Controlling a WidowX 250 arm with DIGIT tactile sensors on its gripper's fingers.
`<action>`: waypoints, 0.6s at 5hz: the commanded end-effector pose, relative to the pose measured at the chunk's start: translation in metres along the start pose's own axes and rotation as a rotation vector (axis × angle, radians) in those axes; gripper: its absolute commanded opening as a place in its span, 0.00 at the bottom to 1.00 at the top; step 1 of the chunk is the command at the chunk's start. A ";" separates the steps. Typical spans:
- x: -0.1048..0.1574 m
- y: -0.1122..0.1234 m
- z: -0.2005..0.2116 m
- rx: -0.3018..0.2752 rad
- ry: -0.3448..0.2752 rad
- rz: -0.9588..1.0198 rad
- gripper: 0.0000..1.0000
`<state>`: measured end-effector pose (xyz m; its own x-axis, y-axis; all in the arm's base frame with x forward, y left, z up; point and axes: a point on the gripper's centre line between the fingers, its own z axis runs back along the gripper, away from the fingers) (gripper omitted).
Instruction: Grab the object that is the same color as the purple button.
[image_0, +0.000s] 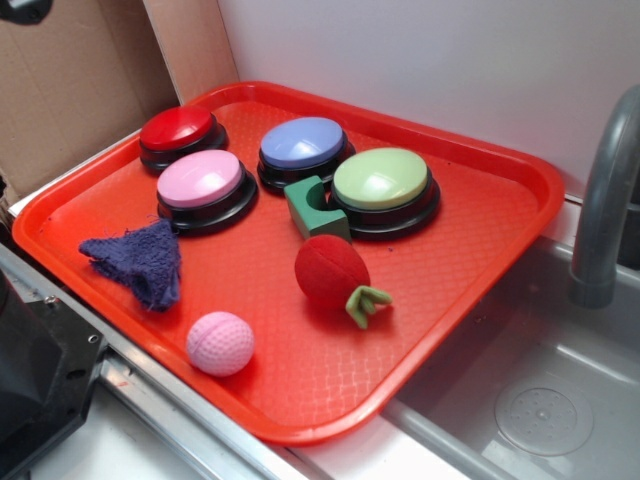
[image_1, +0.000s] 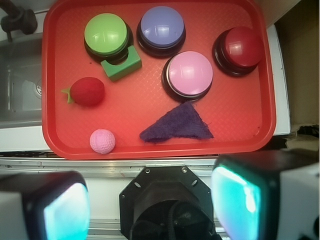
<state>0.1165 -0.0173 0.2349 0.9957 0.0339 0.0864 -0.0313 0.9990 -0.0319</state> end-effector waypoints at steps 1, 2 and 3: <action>0.000 0.000 0.000 0.000 0.000 0.000 1.00; 0.006 0.023 -0.034 0.007 -0.021 0.238 1.00; 0.009 0.036 -0.063 0.031 -0.031 0.414 1.00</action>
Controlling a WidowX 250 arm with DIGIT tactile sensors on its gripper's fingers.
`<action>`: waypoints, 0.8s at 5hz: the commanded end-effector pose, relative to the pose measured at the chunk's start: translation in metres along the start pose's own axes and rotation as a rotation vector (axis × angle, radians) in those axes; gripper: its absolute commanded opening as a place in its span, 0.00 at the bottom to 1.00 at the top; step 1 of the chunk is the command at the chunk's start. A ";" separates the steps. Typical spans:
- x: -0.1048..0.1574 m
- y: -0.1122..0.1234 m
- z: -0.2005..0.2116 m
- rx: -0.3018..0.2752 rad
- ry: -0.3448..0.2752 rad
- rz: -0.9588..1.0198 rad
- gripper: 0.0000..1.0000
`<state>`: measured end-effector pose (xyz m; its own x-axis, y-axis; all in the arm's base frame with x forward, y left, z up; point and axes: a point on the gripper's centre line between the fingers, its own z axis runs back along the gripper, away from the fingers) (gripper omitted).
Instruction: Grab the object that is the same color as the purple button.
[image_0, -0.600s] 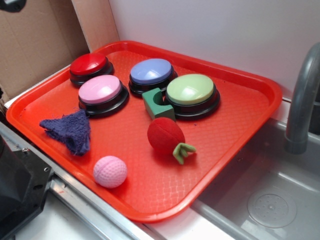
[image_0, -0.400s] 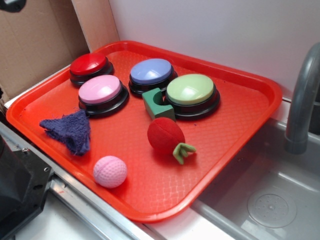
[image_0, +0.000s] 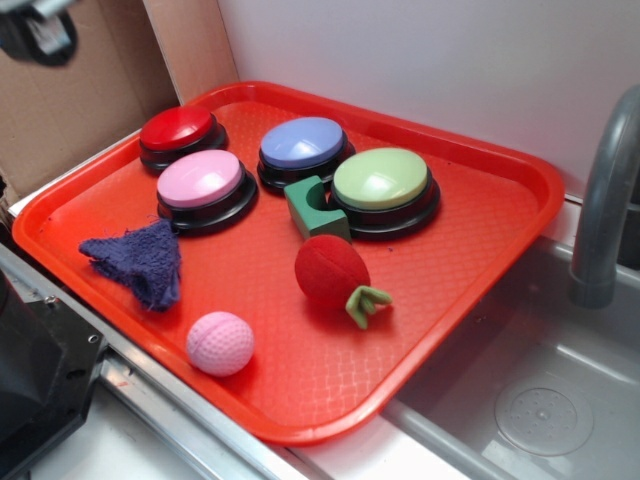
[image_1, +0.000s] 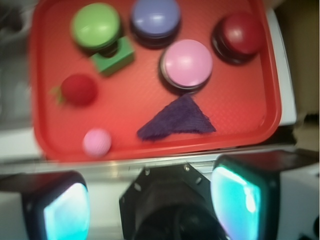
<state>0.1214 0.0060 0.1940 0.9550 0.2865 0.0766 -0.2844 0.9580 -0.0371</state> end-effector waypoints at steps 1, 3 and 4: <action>0.010 0.018 -0.064 0.050 0.005 0.332 1.00; 0.011 0.025 -0.136 0.032 0.027 0.510 1.00; 0.012 0.022 -0.148 0.039 0.011 0.515 1.00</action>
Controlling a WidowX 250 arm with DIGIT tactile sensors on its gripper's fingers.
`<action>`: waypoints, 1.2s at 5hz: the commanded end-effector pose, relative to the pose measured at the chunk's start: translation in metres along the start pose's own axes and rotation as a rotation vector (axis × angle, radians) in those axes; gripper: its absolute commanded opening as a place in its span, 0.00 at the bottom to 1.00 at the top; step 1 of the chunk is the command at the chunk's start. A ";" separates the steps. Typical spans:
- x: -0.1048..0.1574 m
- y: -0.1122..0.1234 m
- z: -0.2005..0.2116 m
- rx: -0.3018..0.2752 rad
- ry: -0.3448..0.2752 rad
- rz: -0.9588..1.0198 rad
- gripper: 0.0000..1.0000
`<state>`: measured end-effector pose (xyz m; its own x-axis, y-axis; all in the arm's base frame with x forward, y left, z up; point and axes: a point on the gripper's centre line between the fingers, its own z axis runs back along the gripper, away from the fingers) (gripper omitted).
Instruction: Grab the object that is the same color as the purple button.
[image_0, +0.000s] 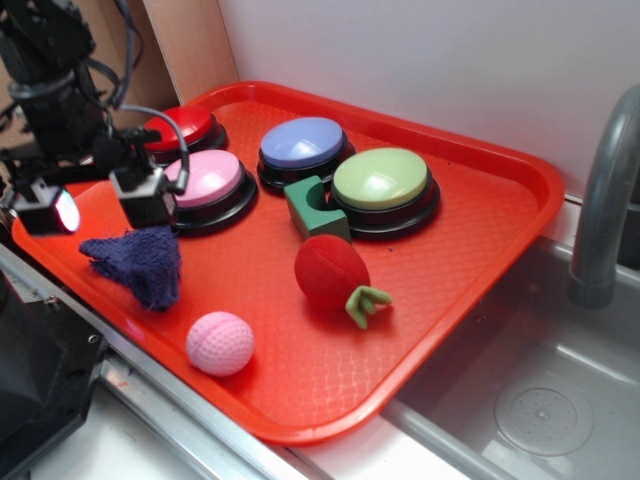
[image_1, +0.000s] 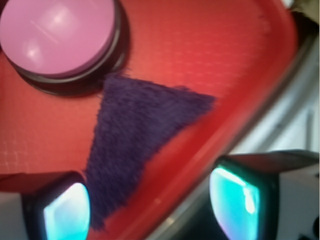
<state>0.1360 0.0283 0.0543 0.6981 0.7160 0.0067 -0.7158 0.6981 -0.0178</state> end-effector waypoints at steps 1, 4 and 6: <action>-0.001 -0.009 -0.023 -0.027 -0.051 -0.008 1.00; 0.010 -0.003 -0.045 -0.036 -0.047 -0.030 1.00; 0.011 -0.001 -0.042 -0.039 -0.059 -0.017 0.00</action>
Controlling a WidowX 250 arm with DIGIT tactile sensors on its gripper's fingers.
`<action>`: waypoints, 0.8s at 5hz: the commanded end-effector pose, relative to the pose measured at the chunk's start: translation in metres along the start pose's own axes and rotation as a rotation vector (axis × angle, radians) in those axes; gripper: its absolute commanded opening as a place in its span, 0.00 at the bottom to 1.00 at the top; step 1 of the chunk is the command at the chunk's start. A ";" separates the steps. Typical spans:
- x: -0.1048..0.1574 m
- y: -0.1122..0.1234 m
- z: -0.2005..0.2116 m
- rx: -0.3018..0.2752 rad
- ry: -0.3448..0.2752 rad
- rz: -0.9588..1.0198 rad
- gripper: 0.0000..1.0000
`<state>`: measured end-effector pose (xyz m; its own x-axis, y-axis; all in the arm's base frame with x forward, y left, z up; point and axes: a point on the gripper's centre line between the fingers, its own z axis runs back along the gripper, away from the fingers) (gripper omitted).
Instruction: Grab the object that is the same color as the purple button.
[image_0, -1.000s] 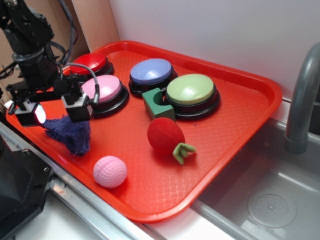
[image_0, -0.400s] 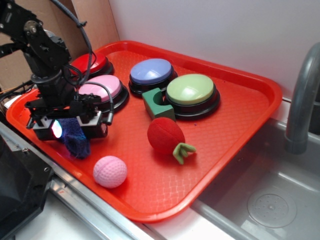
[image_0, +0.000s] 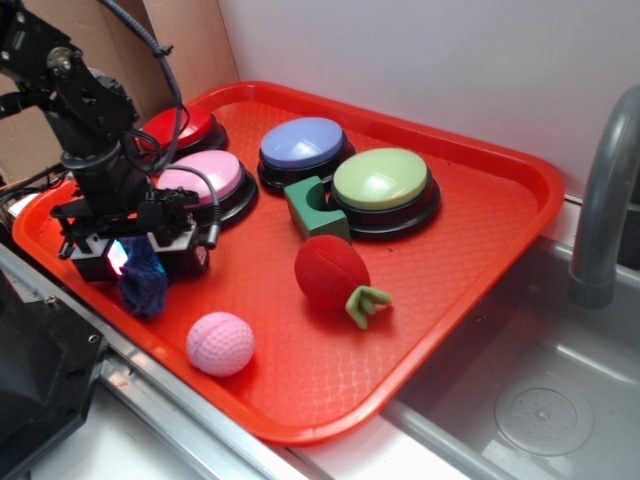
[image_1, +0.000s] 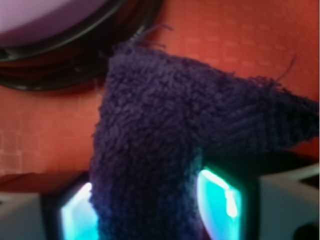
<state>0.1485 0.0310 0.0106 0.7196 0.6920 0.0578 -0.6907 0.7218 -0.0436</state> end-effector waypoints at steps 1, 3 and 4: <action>0.002 0.008 0.009 0.008 -0.026 0.027 0.00; 0.016 0.008 0.064 0.035 -0.075 -0.016 0.00; 0.020 -0.002 0.108 0.042 -0.089 -0.194 0.00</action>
<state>0.1531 0.0404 0.1121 0.8354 0.5379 0.1126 -0.5438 0.8388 0.0273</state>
